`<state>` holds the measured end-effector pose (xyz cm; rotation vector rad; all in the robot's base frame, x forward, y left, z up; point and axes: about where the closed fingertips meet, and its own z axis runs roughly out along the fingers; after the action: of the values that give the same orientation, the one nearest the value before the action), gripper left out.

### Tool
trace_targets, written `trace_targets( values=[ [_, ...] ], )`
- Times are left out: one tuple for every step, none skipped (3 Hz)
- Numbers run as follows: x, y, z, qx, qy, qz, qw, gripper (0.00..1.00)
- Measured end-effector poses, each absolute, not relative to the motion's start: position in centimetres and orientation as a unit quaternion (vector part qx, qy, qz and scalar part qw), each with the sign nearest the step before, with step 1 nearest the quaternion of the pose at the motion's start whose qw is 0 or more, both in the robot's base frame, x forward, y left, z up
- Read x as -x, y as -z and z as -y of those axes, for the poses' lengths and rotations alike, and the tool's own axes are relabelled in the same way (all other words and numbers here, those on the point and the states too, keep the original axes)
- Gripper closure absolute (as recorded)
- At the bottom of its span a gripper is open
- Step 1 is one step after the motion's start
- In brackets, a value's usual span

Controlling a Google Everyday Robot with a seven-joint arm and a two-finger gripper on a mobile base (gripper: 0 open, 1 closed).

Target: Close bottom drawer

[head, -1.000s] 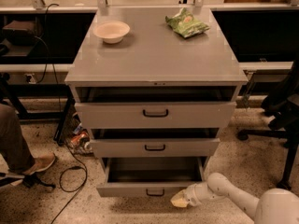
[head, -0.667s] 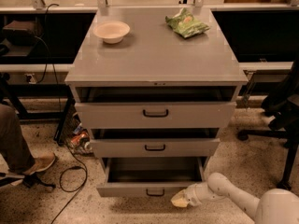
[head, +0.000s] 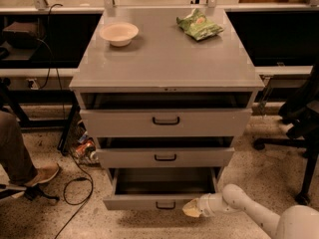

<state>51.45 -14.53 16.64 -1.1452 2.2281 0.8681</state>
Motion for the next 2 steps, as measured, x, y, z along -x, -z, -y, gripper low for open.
trace_targets(
  values=[
    [-52.6,-16.8,14.8,0.419,-0.305,-0.813,0.265,1.0],
    [-54.6,-16.6,15.1,0.417,-0.293,-0.807,0.298,1.0]
  ],
)
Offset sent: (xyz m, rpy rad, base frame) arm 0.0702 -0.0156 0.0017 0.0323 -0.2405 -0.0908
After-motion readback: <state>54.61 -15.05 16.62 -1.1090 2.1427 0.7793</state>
